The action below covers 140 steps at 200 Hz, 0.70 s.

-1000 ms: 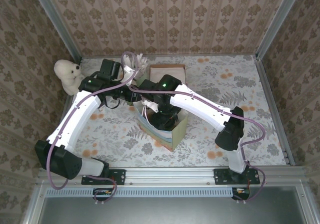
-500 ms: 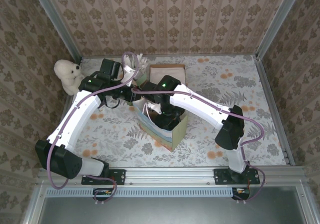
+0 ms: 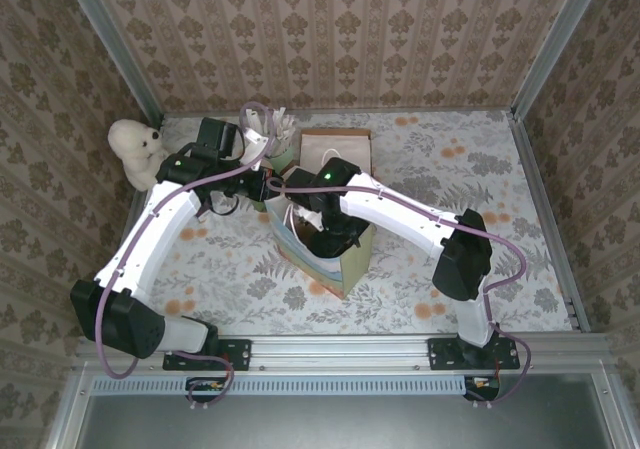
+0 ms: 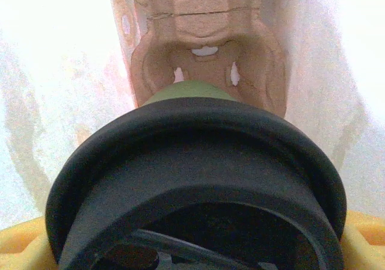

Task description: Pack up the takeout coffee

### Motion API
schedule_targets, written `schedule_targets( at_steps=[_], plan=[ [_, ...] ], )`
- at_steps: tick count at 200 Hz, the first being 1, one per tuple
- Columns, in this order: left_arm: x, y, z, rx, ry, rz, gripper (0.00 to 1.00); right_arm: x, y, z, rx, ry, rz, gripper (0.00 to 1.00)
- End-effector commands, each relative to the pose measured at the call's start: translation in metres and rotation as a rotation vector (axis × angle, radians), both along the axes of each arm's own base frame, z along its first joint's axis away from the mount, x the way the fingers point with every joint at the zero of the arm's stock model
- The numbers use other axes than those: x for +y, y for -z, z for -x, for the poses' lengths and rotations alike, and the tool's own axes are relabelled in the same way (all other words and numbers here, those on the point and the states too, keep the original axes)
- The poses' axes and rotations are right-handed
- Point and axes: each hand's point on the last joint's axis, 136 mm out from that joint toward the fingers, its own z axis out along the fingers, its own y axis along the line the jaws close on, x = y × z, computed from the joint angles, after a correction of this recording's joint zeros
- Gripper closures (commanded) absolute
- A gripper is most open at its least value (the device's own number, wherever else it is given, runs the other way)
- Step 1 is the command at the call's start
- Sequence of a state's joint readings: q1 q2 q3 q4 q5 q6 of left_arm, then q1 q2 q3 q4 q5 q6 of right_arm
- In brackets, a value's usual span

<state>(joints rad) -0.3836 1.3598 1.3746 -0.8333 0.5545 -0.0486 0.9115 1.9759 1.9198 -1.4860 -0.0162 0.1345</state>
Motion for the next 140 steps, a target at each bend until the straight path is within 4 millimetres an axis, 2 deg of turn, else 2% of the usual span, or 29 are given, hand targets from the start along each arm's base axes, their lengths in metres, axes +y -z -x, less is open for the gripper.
schedule_targets(
  at_steps=[1,140],
  plan=[
    [-0.006,-0.011,-0.002,-0.025,0.016,0.055,1.0,0.001,-0.005,0.0,0.002,0.015,-0.025,0.33],
    [-0.007,-0.014,0.009,-0.016,0.015,0.102,1.0,0.012,-0.009,-0.01,-0.05,0.012,-0.071,0.32]
  ],
)
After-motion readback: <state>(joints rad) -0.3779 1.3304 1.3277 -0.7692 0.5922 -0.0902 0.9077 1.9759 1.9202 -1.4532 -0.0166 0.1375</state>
